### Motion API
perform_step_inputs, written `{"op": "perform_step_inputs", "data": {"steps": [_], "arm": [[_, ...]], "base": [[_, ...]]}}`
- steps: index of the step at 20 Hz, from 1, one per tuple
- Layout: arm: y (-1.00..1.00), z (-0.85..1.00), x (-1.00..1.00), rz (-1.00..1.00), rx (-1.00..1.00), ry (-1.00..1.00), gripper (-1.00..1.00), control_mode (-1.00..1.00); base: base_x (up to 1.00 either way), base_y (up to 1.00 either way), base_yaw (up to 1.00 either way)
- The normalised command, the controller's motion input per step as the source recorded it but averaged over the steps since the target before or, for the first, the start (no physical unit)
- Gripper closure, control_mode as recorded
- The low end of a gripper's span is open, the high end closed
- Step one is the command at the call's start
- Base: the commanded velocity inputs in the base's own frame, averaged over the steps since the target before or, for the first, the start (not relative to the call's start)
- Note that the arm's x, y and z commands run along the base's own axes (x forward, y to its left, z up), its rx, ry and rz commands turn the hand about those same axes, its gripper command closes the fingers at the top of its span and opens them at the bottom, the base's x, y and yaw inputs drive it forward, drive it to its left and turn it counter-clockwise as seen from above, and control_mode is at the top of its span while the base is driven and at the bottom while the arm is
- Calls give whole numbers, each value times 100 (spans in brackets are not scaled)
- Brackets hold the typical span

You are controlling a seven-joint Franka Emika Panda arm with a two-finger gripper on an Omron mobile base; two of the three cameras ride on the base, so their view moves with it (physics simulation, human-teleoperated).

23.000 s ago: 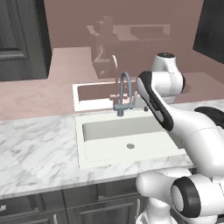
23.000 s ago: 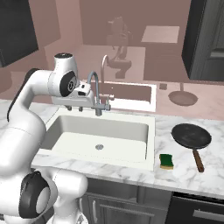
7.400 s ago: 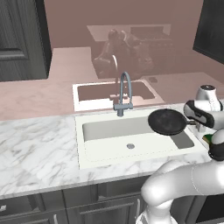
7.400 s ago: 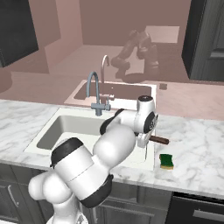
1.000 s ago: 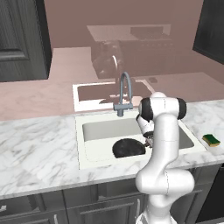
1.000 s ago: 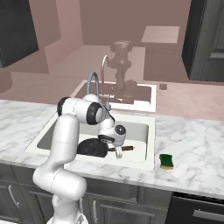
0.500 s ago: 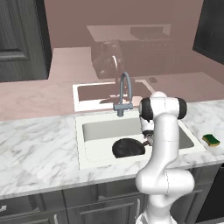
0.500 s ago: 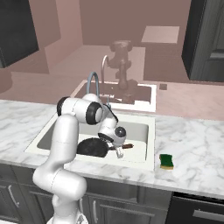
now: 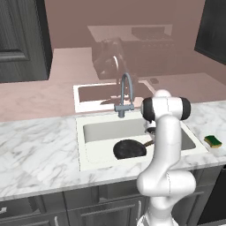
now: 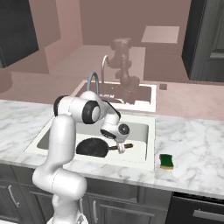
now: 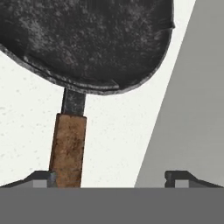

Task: Pick the pan and sponge and place them into the sink. Then turn on the water.

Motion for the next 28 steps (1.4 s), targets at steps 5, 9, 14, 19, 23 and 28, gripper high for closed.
{"op": "perform_step_inputs", "data": {"steps": [5,9,14,19,23,28], "arm": [[-3,40,-18,3,3,-5,-100,-100],[0,48,-31,0,1,-4,-100,-100],[-2,45,-37,0,0,-3,-100,-100],[0,20,-52,0,0,-9,-100,-100],[0,28,-48,-4,5,-10,-100,-100],[-21,60,-31,-8,9,-1,-100,-100]], "base": [[0,0,0],[0,0,0],[0,0,0],[0,0,0],[0,0,0],[0,0,0]]}}
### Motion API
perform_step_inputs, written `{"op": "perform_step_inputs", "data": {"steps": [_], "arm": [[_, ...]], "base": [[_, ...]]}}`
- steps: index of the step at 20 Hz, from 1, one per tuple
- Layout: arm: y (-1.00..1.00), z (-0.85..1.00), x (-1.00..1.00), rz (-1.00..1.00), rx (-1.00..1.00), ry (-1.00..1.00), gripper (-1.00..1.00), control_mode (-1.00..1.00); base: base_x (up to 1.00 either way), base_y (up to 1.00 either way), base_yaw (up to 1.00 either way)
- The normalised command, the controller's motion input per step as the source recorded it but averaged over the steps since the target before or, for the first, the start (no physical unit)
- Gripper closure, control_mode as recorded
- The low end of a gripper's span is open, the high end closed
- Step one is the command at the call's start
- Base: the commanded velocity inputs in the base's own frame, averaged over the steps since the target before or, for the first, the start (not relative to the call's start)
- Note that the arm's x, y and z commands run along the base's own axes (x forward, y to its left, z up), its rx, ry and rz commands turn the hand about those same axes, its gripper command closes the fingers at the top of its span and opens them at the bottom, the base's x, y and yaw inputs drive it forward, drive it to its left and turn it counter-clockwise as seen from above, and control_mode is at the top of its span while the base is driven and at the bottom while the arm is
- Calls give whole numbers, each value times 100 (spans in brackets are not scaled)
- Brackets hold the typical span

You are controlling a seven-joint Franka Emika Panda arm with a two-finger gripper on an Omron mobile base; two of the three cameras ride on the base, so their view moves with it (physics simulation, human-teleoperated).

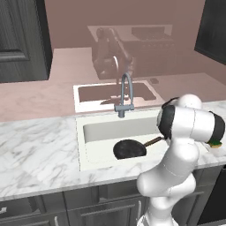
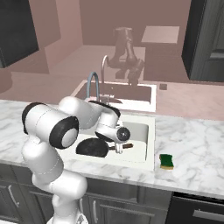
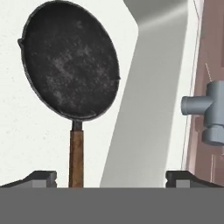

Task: Pick the pan and sponge and place them into the sink. Then turn on the water.

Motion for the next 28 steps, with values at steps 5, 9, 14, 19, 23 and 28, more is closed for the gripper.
{"op": "perform_step_inputs", "data": {"steps": [5,9,14,19,23,28], "arm": [[-19,52,-19,-13,11,0,-100,-100],[-10,44,-23,-14,13,0,-100,-100],[-7,37,-24,-14,14,1,-100,-100],[-6,27,-19,-15,13,6,-100,-100],[-7,22,-11,-18,11,6,-100,-100],[-7,23,-4,-19,8,5,-100,-100]], "base": [[0,0,0],[0,0,0],[0,0,0],[0,0,0],[0,0,0],[0,0,0]]}}
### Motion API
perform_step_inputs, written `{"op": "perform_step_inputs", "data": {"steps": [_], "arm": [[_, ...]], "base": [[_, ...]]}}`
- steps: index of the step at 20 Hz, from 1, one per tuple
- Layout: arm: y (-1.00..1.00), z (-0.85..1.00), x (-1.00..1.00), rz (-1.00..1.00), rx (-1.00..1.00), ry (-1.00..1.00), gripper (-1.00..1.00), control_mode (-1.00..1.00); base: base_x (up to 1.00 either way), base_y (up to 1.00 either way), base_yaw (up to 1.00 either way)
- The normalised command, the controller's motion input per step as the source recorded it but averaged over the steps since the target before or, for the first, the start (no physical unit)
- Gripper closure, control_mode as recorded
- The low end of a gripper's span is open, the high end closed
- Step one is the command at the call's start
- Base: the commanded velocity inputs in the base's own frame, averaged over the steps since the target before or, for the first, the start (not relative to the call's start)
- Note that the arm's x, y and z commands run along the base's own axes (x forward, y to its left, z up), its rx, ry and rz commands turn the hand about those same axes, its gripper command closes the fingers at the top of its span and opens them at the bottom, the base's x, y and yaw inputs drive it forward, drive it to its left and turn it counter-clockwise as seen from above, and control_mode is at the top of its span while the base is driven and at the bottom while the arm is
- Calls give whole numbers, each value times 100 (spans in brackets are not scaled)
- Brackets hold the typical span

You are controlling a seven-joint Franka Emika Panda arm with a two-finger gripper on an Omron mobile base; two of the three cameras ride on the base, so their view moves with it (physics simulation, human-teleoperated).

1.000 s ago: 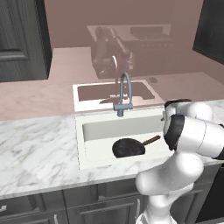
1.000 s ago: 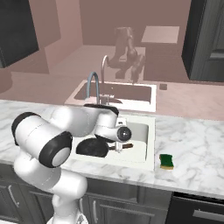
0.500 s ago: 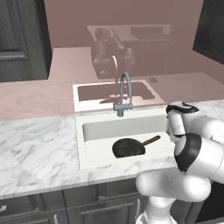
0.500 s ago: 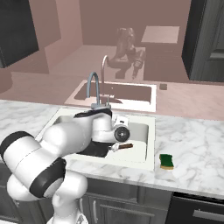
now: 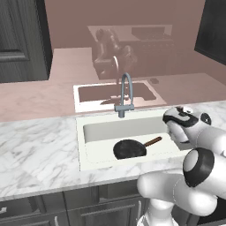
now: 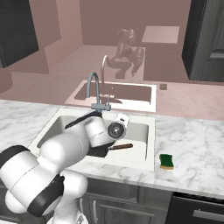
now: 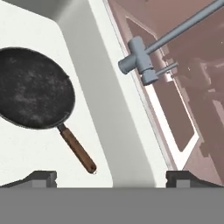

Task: Pick the pan and sponge and place them into the sink. Then turn on the water.

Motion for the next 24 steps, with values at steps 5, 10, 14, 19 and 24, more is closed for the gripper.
{"op": "perform_step_inputs", "data": {"steps": [5,10,14,19,24], "arm": [[-8,18,0,-19,8,9,-100,-100],[-7,16,0,-19,7,9,-100,-100],[-7,20,-5,-19,9,6,-100,-100],[-8,23,-8,-19,10,5,-100,-100],[-15,24,-6,-17,9,10,-100,-100]], "base": [[0,0,0],[0,0,0],[0,0,0],[0,0,0],[0,0,0]]}}
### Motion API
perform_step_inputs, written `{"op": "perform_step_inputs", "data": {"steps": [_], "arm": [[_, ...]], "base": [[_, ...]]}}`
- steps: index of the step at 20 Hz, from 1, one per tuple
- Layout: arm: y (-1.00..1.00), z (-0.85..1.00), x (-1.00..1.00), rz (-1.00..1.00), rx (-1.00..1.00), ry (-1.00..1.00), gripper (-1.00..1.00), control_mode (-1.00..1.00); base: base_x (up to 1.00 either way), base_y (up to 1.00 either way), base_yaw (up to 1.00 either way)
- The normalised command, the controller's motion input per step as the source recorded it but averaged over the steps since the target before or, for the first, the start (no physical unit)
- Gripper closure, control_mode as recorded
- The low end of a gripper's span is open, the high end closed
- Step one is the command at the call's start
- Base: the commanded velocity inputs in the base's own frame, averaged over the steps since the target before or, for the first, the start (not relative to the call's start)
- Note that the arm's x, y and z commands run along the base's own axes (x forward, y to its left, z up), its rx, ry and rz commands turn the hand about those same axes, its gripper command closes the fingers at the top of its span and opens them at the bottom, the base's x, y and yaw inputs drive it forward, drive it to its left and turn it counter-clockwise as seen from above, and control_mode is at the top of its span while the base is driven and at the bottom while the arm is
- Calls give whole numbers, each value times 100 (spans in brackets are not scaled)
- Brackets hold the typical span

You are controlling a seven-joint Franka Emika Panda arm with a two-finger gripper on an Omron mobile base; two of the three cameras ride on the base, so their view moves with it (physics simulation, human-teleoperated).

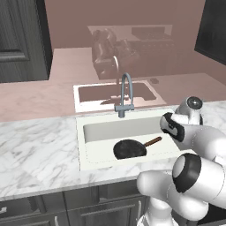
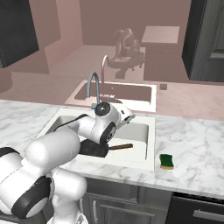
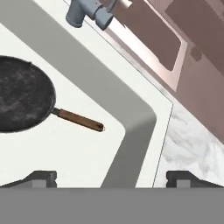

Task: Pick the pan and sponge and place them into the sink. Then turn on the water.

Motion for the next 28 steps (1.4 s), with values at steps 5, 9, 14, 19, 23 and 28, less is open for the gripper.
{"op": "perform_step_inputs", "data": {"steps": [5,9,14,19,23,28], "arm": [[-18,10,-5,-14,6,19,-100,-100],[-14,9,-8,-15,8,17,-100,-100],[-8,10,-10,-16,9,15,-100,-100],[-10,5,-5,-20,6,6,-100,-100],[-20,-1,0,-18,2,1,-100,-100],[-31,0,0,-15,0,1,-100,-100]], "base": [[0,0,0],[0,0,0],[0,0,0],[0,0,0],[0,0,0],[0,0,0]]}}
